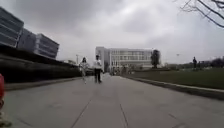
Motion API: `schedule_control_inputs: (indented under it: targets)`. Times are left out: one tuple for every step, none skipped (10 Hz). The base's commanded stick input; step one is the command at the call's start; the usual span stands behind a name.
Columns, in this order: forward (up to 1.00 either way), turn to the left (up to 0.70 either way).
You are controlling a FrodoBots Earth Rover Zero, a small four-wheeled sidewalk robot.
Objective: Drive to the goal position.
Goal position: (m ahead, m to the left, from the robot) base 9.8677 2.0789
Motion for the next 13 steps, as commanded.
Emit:
schedule_control_inputs:
  targets:
    - [0.70,0.00]
    - [0.70,0.00]
    - [0.70,0.00]
    - [0.70,0.00]
    - [0.70,0.00]
    - [0.70,0.00]
    - [0.70,0.00]
    - [0.70,0.00]
    - [0.70,0.00]
    - [0.70,0.00]
    - [0.70,0.00]
    - [0.70,0.00]
    - [0.70,0.00]
